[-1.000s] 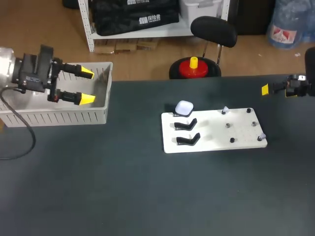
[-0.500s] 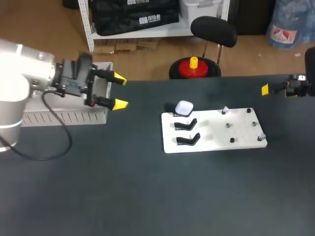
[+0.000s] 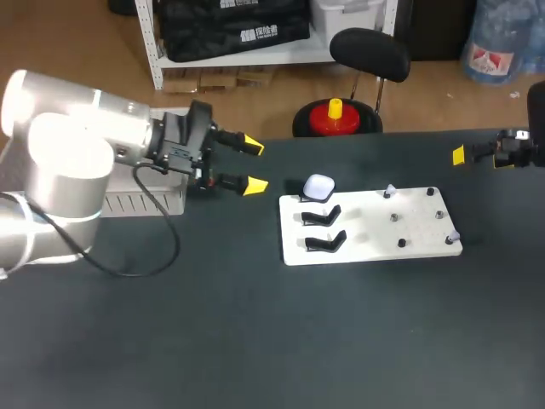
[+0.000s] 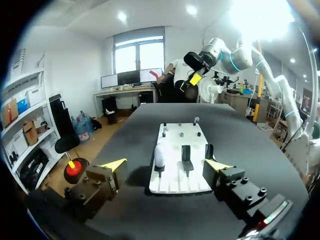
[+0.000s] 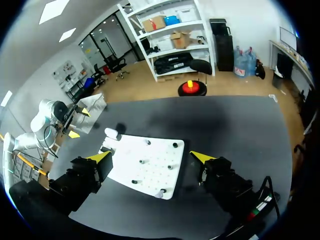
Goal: Pick up each earbud case from the left stands, insert the matching earbuds, close the lid, and place the case in the box.
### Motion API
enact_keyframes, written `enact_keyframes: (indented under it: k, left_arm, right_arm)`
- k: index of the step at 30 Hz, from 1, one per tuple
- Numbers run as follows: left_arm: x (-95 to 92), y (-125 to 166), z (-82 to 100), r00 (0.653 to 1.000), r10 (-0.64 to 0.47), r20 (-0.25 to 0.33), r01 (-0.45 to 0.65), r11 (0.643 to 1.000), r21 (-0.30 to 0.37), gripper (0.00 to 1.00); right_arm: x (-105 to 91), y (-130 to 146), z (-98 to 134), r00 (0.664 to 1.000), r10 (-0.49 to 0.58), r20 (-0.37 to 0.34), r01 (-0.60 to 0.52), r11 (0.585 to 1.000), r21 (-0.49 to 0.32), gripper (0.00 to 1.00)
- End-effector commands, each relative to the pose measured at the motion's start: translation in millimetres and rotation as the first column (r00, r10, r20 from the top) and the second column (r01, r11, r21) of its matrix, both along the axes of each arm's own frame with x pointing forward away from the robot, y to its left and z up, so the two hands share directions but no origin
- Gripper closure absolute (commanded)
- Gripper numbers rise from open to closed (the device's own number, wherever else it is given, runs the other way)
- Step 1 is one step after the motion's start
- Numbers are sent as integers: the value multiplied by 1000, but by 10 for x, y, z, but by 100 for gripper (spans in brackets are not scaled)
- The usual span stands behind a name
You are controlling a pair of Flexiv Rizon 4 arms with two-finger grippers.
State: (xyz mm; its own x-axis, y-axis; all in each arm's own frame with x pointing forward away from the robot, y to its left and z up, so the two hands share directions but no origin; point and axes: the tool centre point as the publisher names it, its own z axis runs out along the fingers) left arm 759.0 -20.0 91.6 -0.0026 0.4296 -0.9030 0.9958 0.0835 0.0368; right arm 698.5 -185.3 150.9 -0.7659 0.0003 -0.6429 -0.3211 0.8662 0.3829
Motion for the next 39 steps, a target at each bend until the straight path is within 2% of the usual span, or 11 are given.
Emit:
enact_keyframes:
  k: [1, 8, 11, 15, 16, 21, 39]
  left_arm:
    - [43, -57, -35, 1000, -3, 0, 3, 1000, -1, 0]
    - [43, -57, -35, 1000, -3, 0, 3, 1000, -1, 0]
    - [114, -158, -169, 999, -23, -38, 24, 1000, 17, 0]
    - [159, -242, -242, 998, -28, -49, 28, 1000, 6, 0]
    - [175, -262, -264, 998, -24, -57, 25, 999, 20, 0]
    - [227, -326, -352, 998, -15, -65, 17, 999, 38, 0]
    - [268, -641, -570, 993, -80, -92, 83, 996, 20, 0]
  right_arm:
    - [7, -1, -5, 1000, 1, 0, -1, 1000, 1, 0]
    - [7, -1, -5, 1000, 1, 0, -1, 1000, 1, 0]
    - [7, -1, -5, 1000, 1, 0, -1, 1000, 1, 0]
    - [7, -1, -5, 1000, 1, 0, -1, 1000, 1, 0]
    - [7, -1, -5, 1000, 1, 0, -1, 1000, 1, 0]
    - [7, -1, -5, 1000, 1, 0, -1, 1000, 1, 0]
    - [7, -1, -5, 1000, 1, 0, -1, 1000, 1, 0]
